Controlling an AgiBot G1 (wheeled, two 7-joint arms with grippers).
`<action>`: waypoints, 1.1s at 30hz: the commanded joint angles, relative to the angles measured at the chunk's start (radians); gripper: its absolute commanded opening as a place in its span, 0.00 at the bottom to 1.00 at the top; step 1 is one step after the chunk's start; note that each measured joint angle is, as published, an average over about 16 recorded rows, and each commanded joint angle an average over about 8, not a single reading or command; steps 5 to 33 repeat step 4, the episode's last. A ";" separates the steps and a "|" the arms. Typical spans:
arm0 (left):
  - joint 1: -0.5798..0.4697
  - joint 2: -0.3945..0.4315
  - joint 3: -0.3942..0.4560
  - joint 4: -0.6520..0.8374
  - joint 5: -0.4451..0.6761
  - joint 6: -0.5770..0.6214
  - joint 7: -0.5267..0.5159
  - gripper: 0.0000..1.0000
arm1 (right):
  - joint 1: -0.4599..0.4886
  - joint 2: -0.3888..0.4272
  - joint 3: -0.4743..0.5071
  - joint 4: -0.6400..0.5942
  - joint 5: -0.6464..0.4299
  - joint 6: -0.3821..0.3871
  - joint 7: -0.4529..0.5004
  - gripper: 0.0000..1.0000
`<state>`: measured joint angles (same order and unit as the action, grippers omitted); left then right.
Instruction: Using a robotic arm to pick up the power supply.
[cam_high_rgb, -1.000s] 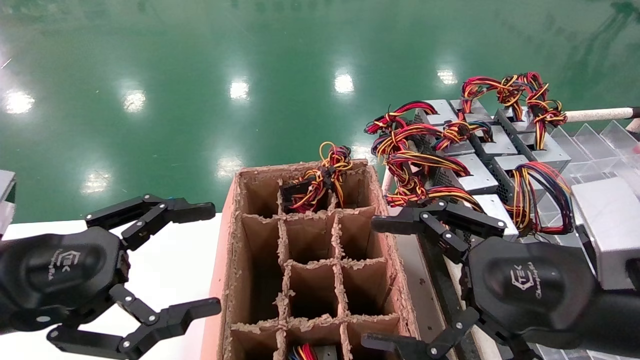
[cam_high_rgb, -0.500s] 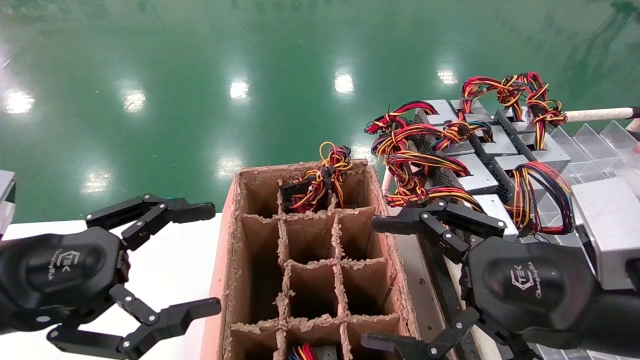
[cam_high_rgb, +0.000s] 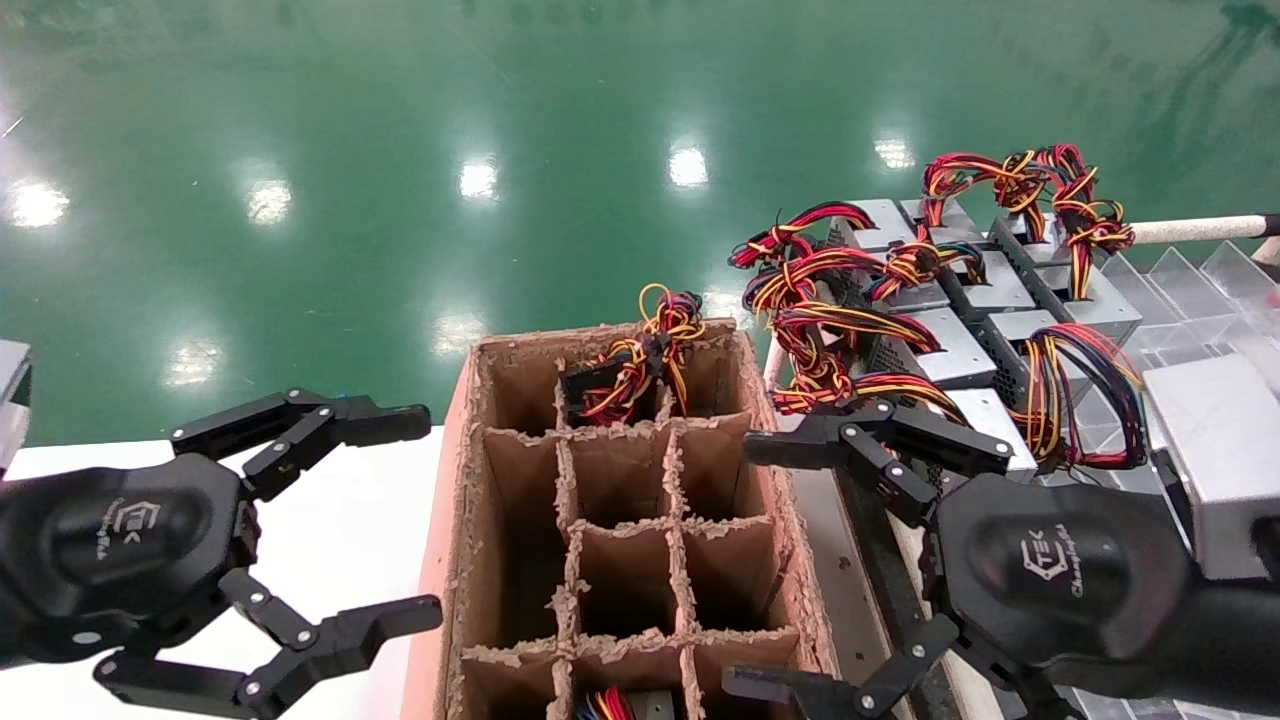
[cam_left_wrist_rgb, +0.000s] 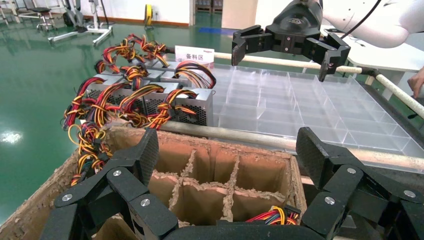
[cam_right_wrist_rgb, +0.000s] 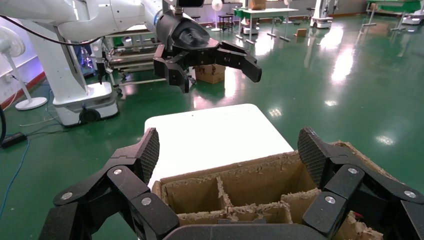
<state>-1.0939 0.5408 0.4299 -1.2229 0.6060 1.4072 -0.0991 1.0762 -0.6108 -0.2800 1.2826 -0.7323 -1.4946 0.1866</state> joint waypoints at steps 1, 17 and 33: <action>0.000 0.000 0.000 0.000 0.000 0.000 0.000 1.00 | 0.000 0.000 0.000 0.000 0.000 0.000 0.000 1.00; 0.000 0.000 0.000 0.000 0.000 0.000 0.000 1.00 | 0.000 0.000 0.000 0.000 0.000 0.000 0.000 1.00; 0.000 0.000 0.000 0.000 0.000 0.000 0.000 1.00 | 0.000 0.000 0.000 0.000 0.000 0.000 0.000 1.00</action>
